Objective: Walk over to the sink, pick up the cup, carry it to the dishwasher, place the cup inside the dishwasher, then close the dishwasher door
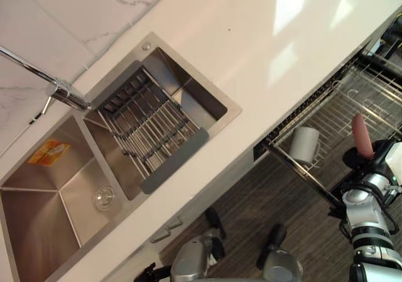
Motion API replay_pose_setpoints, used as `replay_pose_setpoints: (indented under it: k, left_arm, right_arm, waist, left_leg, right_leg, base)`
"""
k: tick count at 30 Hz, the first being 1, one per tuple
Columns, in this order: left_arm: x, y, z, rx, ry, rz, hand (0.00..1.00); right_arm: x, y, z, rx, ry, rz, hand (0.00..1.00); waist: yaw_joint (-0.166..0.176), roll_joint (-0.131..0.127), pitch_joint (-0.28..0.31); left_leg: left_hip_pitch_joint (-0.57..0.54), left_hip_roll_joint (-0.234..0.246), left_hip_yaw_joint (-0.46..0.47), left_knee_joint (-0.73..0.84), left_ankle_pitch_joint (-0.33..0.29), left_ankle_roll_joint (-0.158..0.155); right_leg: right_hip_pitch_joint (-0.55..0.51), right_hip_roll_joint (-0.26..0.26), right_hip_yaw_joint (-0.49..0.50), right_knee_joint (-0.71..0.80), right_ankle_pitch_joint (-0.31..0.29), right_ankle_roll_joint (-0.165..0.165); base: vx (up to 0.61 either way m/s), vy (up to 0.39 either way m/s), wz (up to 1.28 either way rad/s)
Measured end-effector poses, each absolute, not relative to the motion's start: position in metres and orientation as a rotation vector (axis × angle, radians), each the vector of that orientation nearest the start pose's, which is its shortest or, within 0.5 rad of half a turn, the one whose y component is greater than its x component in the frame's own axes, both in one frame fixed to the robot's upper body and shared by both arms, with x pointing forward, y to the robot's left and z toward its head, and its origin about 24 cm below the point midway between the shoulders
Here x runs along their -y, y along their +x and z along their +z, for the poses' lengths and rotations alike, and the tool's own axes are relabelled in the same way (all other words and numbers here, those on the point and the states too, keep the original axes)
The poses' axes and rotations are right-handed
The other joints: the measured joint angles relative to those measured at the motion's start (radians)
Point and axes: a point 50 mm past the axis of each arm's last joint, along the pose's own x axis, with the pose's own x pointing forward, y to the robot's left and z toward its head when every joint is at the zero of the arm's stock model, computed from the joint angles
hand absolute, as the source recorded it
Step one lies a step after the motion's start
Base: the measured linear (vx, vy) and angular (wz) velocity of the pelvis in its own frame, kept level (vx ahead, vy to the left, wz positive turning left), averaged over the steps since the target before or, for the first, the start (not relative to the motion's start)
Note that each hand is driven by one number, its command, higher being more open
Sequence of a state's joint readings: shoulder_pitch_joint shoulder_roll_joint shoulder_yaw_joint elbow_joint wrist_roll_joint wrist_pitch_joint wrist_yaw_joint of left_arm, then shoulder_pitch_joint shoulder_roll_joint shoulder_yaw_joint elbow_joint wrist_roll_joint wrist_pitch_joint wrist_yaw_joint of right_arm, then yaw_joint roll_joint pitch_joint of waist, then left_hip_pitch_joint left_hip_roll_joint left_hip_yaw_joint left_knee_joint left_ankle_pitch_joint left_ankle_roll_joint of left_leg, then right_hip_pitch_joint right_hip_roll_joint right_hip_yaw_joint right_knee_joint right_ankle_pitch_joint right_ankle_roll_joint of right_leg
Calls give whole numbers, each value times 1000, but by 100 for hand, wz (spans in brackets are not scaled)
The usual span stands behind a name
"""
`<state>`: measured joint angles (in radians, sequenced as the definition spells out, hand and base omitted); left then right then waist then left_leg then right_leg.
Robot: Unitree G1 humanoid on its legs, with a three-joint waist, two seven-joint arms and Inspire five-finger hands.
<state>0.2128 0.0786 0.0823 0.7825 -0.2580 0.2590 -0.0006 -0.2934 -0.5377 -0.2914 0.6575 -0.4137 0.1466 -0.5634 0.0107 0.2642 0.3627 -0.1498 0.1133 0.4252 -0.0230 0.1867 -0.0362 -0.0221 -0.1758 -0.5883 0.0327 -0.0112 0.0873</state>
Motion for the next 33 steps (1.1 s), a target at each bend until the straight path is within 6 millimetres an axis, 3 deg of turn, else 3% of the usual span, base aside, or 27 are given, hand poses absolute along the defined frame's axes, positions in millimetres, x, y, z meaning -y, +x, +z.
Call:
replay_pose_setpoints:
  k: [3,10,15,18,21,23,25,28,30,33]
  left_arm:
    - [-190,78,-155,-1202,-255,254,100]
    - [-191,82,-153,-1180,-254,246,100]
    - [-195,82,-153,-1178,-242,264,100]
    - [-202,79,-153,-1186,-231,300,100]
    - [-210,73,-153,-1208,-234,351,100]
    - [-215,66,-155,-1241,-246,394,100]
    - [-215,57,-157,-1287,-256,419,100]
    - [-206,51,-160,-1321,-281,424,100]
    - [-196,52,-161,-1313,-314,424,100]
    - [-184,54,-162,-1298,-339,416,100]
  right_arm:
    - [371,258,55,-322,-848,-956,100]
    - [351,254,50,-277,-704,-953,100]
    - [338,239,78,-51,-548,-1030,100]
    - [356,213,81,22,-419,-1230,100]
    - [381,162,73,65,-306,-1563,100]
    - [394,116,57,83,-202,-1820,100]
    - [394,89,35,34,-120,-1923,100]
    - [371,59,-13,-136,-9,-1966,100]
    - [351,56,-38,-224,111,-1947,100]
    - [322,75,-60,-251,318,-1771,100]
  waist:
    - [1,7,5]
    - [-5,5,7]
    - [-9,-23,16]
    - [-17,-56,2]
    - [-30,-94,-22]
    - [-51,-114,-38]
    - [-68,-121,-67]
    - [-80,-115,-99]
    - [-78,-99,-114]
    - [-65,-70,-136]
  left_leg:
    - [-3,-9,-13,0,3,-2]
    - [5,-15,-14,3,3,-3]
    - [57,-5,-1,-8,-9,2]
    - [88,16,6,-9,-41,-1]
    - [113,19,24,-10,-57,-4]
    - [138,19,35,-11,-64,-10]
    - [159,17,41,-10,-66,-12]
    - [190,14,49,-8,-66,-13]
    - [197,17,40,-8,-66,-14]
    - [197,18,19,-8,-69,-17]
  right_leg:
    - [1,-7,-5,-6,3,4]
    - [12,-15,5,-20,20,11]
    - [48,0,42,-58,35,9]
    - [66,23,63,-72,38,7]
    - [86,28,79,-83,39,8]
    - [107,27,88,-86,41,8]
    - [126,24,90,-86,40,9]
    - [155,22,89,-86,34,13]
    - [166,25,80,-85,32,13]
    - [172,25,59,-85,20,16]
  base:
    - [17,31,5]
    - [-2,42,-3]
    - [-39,41,-22]
    - [-15,16,-23]
    - [30,6,-18]
    - [65,-2,-16]
    - [55,-5,-11]
    - [1,2,-5]
    - [-80,27,14]
    - [-123,52,19]
